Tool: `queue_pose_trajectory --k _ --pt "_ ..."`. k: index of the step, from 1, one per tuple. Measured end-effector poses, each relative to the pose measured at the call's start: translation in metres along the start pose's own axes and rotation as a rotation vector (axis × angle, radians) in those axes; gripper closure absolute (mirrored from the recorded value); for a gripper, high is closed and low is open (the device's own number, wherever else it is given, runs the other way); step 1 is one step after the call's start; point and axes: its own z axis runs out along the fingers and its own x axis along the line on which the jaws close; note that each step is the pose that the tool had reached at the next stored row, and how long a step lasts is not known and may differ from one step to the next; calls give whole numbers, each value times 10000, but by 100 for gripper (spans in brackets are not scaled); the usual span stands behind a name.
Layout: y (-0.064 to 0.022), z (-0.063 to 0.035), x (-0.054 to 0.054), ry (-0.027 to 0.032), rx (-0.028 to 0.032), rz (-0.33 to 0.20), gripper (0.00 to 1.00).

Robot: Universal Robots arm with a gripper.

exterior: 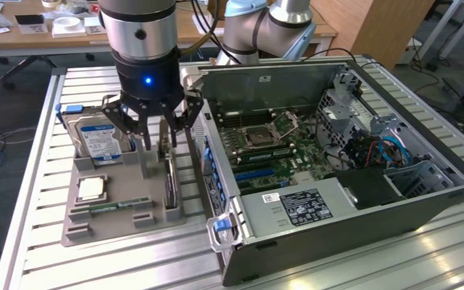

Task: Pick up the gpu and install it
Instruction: 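Pick up the gpu and move the gpu toward the slot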

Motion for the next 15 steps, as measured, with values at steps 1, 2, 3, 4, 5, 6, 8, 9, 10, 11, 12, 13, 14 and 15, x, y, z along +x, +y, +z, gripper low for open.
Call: queue_pose_trajectory --k 1,2,3,4,5,6,8,9,10,11,12,13,14,15 --pt "0 3 0 1 1 -1 53" --pt "0 3 0 1 1 0 53" --pt "0 3 0 1 2 0 53" --pt "0 3 0 2 2 0 53" --pt "0 4 0 1 2 -1 53" --pt "0 4 0 1 2 0 53" --pt "0 4 0 1 1 -1 53" --pt "0 4 0 0 1 0 53" --pt "0 10 0 -1 -1 0 53" --pt "-1 21 0 -2 -2 0 53" --pt "-2 34 1 -1 -1 -1 53" --pt "-2 49 1 1 1 0 53" --pt "-3 68 2 0 0 -1 53" --pt "-4 85 2 0 1 0 53"
